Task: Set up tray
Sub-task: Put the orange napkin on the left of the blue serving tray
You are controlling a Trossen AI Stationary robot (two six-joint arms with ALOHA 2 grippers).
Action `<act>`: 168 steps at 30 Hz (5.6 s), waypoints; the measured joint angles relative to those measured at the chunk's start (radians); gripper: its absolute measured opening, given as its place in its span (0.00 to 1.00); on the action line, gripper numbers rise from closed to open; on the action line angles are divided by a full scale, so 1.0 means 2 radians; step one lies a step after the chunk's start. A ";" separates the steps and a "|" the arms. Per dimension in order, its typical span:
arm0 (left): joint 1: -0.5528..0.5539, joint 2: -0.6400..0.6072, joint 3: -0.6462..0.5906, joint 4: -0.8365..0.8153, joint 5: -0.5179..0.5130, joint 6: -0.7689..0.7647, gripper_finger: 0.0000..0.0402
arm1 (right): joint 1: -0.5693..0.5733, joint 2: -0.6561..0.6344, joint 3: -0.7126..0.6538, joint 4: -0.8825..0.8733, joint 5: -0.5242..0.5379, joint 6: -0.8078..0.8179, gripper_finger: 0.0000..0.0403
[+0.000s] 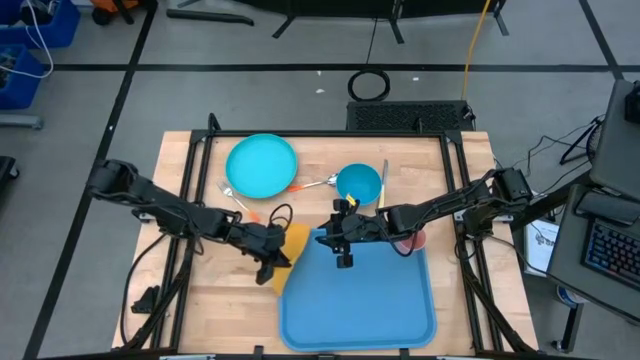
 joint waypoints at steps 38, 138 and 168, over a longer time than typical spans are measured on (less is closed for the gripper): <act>0.004 0.173 0.036 0.246 0.070 -0.164 0.00 | 0.000 -0.038 -0.001 0.001 0.001 -0.037 0.42; -0.022 -0.146 -0.146 0.253 -0.186 0.107 0.36 | 0.016 0.169 0.064 -0.036 -0.150 0.104 0.00; -0.022 -0.146 -0.145 0.242 -0.186 0.109 0.36 | 0.014 0.189 0.062 0.036 -0.222 0.077 0.00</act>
